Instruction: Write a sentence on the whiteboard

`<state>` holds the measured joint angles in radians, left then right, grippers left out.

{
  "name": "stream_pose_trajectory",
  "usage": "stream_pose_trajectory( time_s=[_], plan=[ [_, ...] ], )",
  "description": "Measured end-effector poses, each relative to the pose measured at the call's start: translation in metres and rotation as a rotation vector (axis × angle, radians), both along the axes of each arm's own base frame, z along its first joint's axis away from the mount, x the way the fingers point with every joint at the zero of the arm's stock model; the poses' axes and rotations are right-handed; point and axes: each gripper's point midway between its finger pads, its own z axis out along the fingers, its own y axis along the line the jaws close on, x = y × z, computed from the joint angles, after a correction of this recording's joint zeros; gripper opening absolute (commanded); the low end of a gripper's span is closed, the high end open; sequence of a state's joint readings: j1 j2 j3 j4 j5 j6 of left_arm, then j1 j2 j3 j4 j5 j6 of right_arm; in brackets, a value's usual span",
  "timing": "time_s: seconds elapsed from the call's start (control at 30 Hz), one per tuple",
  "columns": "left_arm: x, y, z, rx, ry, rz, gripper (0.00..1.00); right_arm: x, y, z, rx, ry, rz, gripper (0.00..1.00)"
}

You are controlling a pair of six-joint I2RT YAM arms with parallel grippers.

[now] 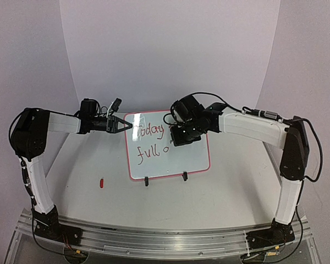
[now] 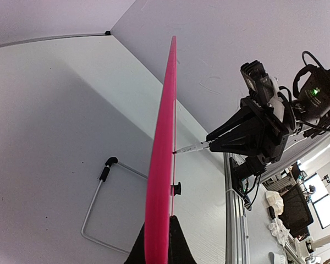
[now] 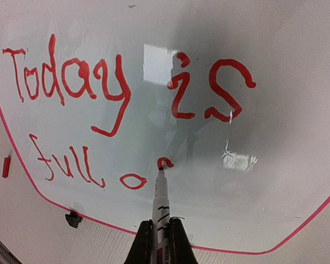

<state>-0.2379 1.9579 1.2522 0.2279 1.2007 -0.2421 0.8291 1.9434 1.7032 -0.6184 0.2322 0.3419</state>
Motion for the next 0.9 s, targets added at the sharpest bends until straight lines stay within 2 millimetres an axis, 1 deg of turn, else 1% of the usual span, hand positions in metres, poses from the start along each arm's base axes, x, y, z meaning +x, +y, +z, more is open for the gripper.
stream_pose_trajectory(
  time_s=[0.57,0.73,0.9],
  plan=[
    [0.0,0.0,0.0,0.0,0.0,0.0,0.0,-0.018,-0.002,-0.022,0.004,0.106,0.005,0.0],
    [0.0,0.0,0.0,0.0,0.001,0.0,0.0,-0.022,0.001,-0.025,0.004,0.121,0.011,0.0],
    [0.0,0.0,0.0,0.0,0.001,0.0,0.0,-0.03,0.006,-0.033,-0.015,0.134,0.028,0.0]
  ],
)
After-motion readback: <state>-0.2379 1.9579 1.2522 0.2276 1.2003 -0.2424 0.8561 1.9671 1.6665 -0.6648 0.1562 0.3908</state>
